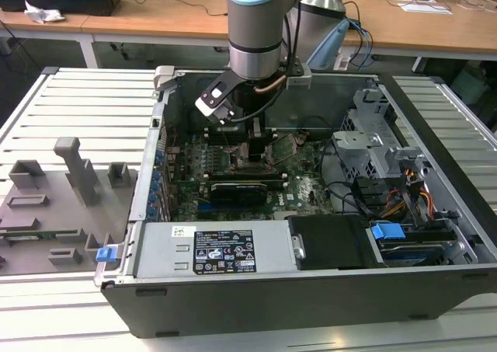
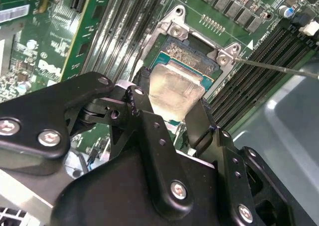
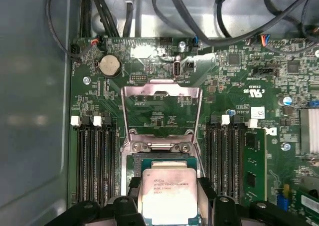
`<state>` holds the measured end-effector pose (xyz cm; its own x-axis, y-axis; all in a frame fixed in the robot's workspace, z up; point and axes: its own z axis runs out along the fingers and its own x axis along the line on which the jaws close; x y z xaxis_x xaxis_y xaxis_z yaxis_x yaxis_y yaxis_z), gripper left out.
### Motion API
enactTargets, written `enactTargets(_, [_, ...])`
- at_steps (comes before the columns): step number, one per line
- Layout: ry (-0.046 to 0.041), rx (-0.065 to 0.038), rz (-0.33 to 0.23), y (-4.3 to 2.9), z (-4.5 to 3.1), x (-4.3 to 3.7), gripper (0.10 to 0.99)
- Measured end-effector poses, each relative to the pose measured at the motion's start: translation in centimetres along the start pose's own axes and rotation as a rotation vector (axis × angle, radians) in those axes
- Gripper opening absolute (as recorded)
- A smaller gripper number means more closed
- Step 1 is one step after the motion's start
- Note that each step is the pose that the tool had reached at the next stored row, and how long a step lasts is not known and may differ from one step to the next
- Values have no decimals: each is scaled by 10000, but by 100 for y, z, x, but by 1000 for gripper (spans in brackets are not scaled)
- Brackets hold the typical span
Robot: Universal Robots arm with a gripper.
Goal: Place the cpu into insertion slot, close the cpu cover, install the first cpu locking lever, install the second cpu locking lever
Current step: 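Place the cpu into insertion slot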
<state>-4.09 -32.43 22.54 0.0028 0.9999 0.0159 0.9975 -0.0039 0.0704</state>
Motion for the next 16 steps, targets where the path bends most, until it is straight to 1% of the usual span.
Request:
enactTargets(6, [0, 67, 3, -29, 86, 51, 529])
enactTargets(9, [-6, 130, 108, -32, 135, 58, 529])
enactTargets(11, [-10, 143, 151, -27, 151, 58, 529])
enactTargets(13, [-13, 147, 173, -4, 158, 57, 529])
enactTargets(16, [-10, 144, 174, -4, 169, 58, 529])
